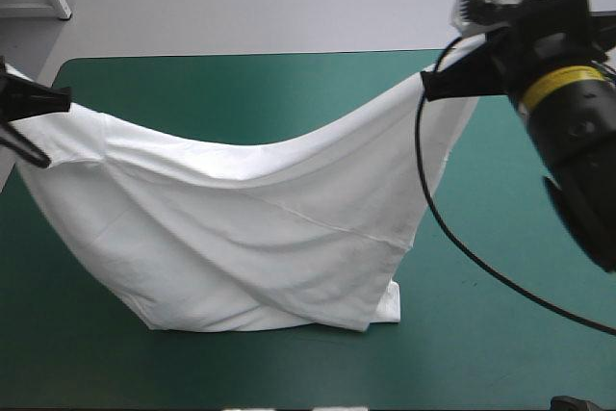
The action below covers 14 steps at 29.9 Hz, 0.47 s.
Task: Fold the cloth
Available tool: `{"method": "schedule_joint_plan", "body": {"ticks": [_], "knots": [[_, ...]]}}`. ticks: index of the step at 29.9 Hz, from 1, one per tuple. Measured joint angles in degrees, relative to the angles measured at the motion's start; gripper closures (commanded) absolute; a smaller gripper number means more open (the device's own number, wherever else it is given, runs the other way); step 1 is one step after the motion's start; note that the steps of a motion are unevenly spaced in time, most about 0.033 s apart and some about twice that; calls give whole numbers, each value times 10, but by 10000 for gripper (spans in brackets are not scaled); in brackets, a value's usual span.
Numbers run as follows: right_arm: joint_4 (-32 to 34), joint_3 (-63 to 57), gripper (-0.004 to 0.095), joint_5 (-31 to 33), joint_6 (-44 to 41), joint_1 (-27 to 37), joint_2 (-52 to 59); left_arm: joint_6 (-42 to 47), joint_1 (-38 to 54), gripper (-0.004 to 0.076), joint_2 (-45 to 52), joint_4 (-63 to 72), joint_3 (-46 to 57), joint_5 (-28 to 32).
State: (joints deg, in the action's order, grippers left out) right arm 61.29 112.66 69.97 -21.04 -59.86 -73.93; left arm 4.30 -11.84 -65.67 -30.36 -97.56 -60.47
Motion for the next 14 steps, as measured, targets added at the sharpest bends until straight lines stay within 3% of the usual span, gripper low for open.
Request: {"method": "schedule_joint_plan", "body": {"ticks": [3,9,14], "knots": [[-35,0,922,-41,-5,71,-40,19,0,734,-38,2,16,38],[-171,0,922,-176,-4,265,-129,67,0,734,-114,-9,20,135],[-245,-1,922,-252,-2,348,-214,87,0,734,-187,-14,20,196]]}}
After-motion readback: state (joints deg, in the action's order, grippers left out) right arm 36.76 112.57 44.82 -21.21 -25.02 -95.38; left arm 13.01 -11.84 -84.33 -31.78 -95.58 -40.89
